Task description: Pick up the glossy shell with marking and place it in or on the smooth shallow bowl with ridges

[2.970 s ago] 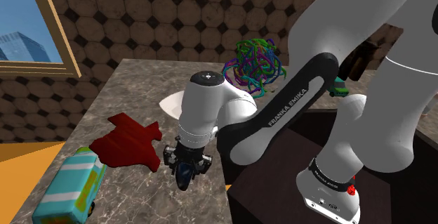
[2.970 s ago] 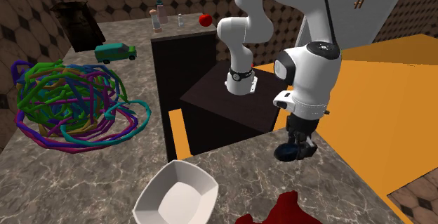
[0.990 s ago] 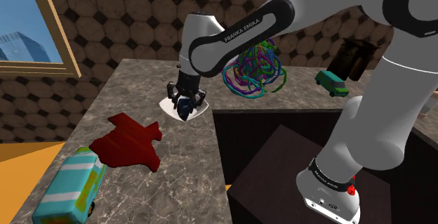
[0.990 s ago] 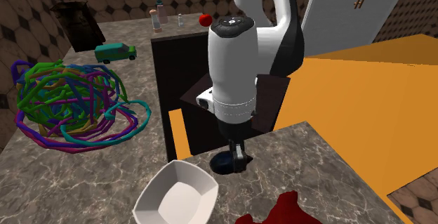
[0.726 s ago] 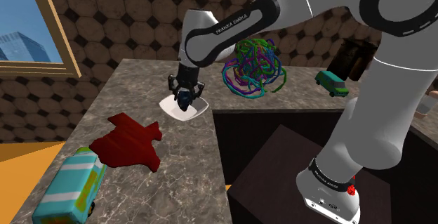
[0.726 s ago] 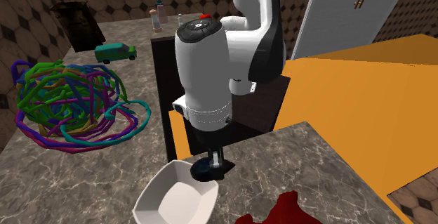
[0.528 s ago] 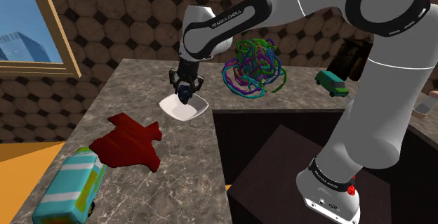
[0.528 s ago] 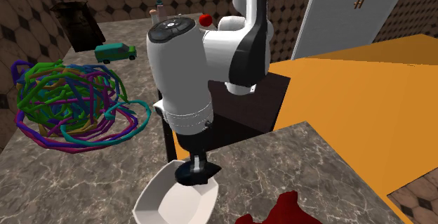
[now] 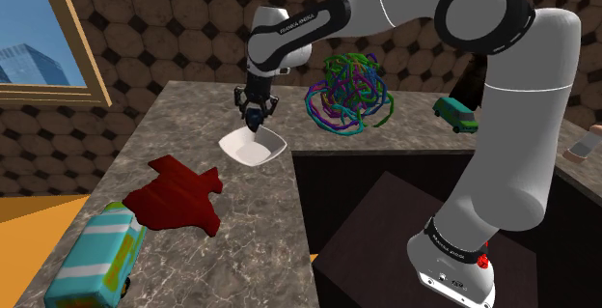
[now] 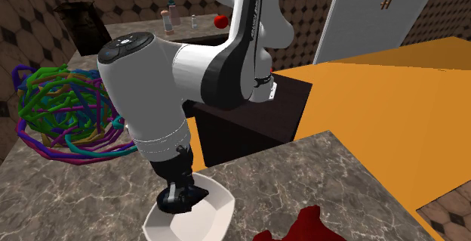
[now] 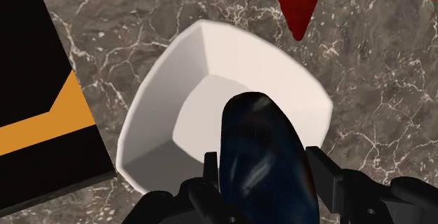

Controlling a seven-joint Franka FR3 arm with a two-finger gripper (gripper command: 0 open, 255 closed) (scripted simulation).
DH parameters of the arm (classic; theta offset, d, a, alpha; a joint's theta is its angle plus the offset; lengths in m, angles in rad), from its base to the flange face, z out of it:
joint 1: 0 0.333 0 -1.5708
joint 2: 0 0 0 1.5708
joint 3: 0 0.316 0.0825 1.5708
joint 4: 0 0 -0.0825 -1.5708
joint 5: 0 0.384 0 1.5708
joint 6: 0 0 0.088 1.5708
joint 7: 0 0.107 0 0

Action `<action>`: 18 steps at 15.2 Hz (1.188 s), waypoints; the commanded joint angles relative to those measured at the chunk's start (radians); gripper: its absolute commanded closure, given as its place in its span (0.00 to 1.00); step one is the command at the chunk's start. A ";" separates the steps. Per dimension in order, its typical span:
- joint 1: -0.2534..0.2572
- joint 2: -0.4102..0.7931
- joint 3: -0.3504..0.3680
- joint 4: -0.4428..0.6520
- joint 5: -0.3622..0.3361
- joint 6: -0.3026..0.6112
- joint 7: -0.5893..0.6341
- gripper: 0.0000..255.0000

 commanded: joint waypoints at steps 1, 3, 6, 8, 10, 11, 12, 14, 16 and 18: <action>-0.001 0.014 0.000 -0.004 0.001 0.019 -0.004 1.00; -0.001 0.028 0.001 -0.012 0.003 0.041 -0.007 1.00; -0.001 0.050 0.002 -0.023 0.005 0.073 -0.012 1.00; -0.001 0.065 0.002 -0.029 0.007 0.094 -0.015 1.00; -0.001 0.081 0.003 -0.034 0.008 0.115 -0.018 1.00; -0.001 0.090 0.003 -0.036 0.009 0.126 -0.019 1.00; -0.001 0.098 0.004 -0.038 0.010 0.136 -0.021 1.00; -0.001 0.114 0.004 -0.042 0.012 0.155 -0.024 1.00; -0.001 0.114 0.004 -0.042 0.012 0.155 -0.024 1.00; -0.001 0.114 0.004 -0.042 0.012 0.155 -0.024 1.00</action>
